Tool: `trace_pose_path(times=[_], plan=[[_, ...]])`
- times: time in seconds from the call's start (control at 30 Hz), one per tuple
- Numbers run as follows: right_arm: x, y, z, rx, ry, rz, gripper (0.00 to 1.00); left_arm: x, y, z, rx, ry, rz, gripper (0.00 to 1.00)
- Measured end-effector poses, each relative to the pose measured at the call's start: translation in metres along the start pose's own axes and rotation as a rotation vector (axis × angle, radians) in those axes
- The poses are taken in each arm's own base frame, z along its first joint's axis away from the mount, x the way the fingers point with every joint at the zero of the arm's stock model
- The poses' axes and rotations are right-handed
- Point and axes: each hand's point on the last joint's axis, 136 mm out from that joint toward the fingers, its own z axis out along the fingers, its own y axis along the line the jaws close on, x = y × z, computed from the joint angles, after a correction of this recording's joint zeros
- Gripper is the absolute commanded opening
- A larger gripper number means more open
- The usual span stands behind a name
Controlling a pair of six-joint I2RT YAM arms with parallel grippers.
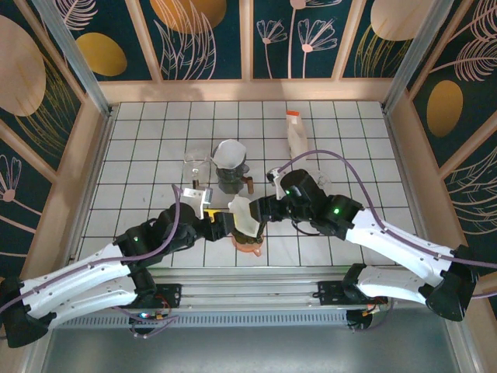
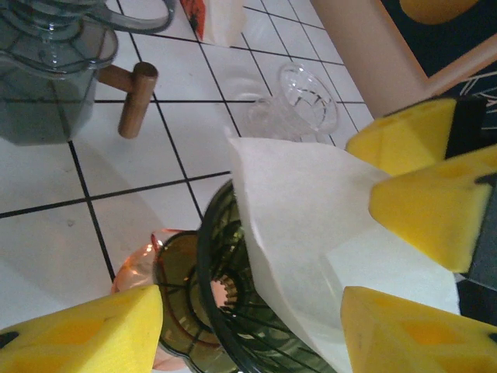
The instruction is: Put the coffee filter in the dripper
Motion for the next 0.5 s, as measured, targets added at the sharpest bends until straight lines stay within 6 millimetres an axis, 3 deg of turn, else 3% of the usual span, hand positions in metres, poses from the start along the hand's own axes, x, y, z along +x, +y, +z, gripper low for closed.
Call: trace_pose_path(times=[0.17,0.5], plan=[[0.01,-0.007,0.006,0.012,0.02,0.002,0.65,0.008,0.016,0.004,-0.017,0.016,-0.024,0.61],[0.029,-0.019,0.018,0.026,0.042,0.024,0.65,0.021,0.016,0.012,0.024,0.043,-0.048,0.63]])
